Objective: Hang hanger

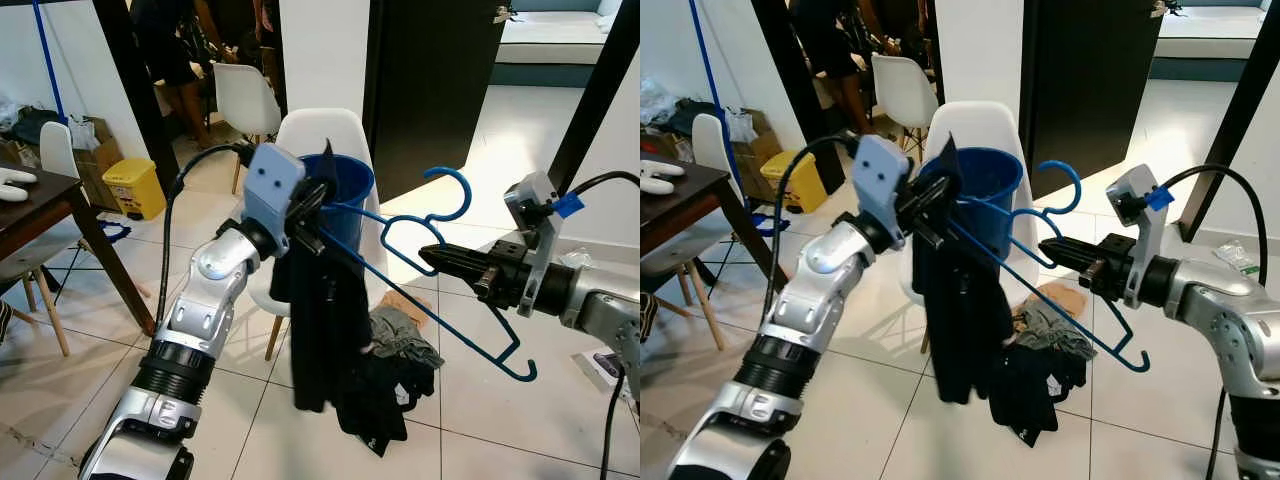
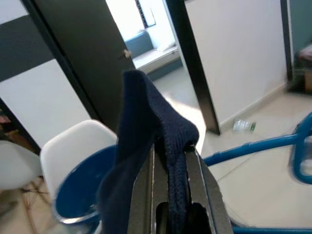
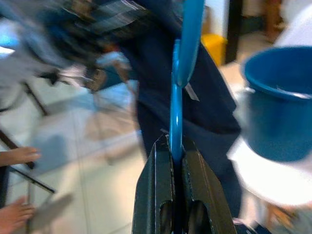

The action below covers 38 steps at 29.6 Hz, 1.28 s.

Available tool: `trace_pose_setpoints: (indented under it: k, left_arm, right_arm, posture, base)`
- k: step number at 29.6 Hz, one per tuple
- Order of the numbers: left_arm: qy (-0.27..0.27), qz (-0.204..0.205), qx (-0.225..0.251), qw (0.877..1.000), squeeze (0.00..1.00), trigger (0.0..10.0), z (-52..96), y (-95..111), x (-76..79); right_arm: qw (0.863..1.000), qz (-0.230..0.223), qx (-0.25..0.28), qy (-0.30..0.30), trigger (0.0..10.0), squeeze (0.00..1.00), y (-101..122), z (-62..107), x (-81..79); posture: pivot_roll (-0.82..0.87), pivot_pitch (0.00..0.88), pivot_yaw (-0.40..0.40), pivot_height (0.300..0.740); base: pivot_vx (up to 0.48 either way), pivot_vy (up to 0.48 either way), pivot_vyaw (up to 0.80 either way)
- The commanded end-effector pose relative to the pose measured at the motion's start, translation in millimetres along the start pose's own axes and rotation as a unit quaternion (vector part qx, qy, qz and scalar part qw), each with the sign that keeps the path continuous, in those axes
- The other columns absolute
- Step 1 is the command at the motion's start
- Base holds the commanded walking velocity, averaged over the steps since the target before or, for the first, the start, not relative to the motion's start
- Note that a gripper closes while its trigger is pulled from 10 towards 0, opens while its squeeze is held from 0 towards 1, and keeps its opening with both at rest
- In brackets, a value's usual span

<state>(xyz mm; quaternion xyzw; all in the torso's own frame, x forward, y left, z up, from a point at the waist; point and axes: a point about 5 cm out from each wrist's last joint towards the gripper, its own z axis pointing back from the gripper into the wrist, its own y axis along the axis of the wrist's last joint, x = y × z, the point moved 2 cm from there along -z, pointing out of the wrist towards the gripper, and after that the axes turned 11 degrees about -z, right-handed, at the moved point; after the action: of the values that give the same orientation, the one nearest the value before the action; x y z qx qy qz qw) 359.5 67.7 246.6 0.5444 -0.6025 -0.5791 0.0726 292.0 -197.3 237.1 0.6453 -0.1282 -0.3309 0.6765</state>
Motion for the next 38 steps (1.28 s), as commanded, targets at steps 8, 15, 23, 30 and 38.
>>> trace_pose_setpoints:
  k: [8,15,23,30,38]
  left_arm:
    - [0.025,-0.069,-0.011,0.997,0.00,10.0,12.8,2,-42.9]
    - [-0.050,0.014,0.096,0.994,0.00,10.0,9.5,45,-18.4]
    - [-0.139,0.049,0.144,0.978,0.00,10.0,12.2,65,13.5]
    - [-0.156,0.056,0.137,0.977,0.00,10.0,14.3,65,19.7]
    - [-0.245,0.030,0.100,0.964,0.00,10.0,32.1,58,37.6]
  right_arm:
    - [0.997,0.001,0.009,0.081,10.0,0.00,0,13.5,-17.6]
    - [0.994,0.001,0.000,0.109,10.0,0.00,-6,2.5,-23.8]
    - [0.992,0.015,-0.012,0.127,10.0,0.00,-7,-11.9,-24.9]
    - [0.996,0.026,0.015,0.078,10.0,0.00,1,-21.2,-13.1]
    - [0.997,0.023,0.077,0.015,10.0,0.00,19,-26.0,2.5]
  posture:
    - [-0.07,0.000,0.050,0.740]
    - [-0.06,0.000,0.041,0.740]
    - [-0.05,0.000,0.035,0.740]
    - [-0.05,0.000,0.038,0.740]
    - [-0.05,0.000,0.042,0.740]
  base:
    - [0.000,0.000,0.00]
    - [0.000,0.000,0.00]
    - [0.000,0.000,0.00]
    - [0.000,0.000,0.00]
    - [0.000,0.000,0.00]
